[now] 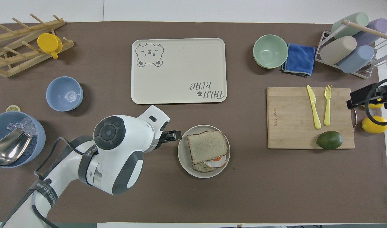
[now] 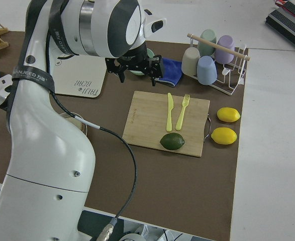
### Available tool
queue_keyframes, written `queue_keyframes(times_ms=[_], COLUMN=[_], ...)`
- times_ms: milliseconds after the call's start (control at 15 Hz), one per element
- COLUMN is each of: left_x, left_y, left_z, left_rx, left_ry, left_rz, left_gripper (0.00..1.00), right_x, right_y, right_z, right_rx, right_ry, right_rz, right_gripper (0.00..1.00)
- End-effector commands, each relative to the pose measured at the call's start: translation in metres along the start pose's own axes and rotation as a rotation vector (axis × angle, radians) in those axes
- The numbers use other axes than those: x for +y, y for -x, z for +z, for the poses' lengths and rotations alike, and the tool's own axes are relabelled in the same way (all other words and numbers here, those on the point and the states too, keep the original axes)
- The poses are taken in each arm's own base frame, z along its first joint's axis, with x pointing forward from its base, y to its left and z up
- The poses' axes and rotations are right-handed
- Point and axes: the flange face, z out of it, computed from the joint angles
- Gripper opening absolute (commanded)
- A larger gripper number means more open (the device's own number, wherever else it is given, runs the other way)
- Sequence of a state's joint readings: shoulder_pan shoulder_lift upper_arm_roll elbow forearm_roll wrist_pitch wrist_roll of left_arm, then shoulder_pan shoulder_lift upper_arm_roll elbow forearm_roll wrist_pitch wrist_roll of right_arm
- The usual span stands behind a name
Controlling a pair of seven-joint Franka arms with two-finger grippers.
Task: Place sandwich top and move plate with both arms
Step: 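Move the left gripper to the rim of the white plate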
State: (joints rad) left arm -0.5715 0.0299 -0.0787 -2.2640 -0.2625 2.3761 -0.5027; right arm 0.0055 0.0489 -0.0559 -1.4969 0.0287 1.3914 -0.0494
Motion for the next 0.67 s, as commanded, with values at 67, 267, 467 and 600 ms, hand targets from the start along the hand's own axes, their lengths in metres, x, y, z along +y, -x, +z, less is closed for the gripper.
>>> queue_keyframes(times_ms=[67, 267, 467, 600], left_x=[0.008, 0.013, 0.019, 0.023], left_y=[0.019, 0.024, 0.028, 0.031], left_z=[0.019, 0.029, 0.048, 0.054], left_rx=[0.005, -0.006, -0.004, 0.000], left_ry=[0.009, 0.000, -0.004, -0.003], left_rz=[-0.027, -0.017, -0.014, -0.004], left_gripper=[0.96, 0.88, 0.80, 0.80], right_x=[0.019, 0.021, 0.012, 0.011], right_y=[-0.004, -0.002, -0.005, -0.007], right_z=[0.000, -0.007, -0.009, -0.007], right_rx=[-0.006, 0.019, 0.046, 0.039], right_ry=[-0.001, -0.003, 0.000, 0.000], right_rz=[0.007, 0.020, 0.052, 0.058], right_gripper=[1.00, 1.00, 1.00, 1.00])
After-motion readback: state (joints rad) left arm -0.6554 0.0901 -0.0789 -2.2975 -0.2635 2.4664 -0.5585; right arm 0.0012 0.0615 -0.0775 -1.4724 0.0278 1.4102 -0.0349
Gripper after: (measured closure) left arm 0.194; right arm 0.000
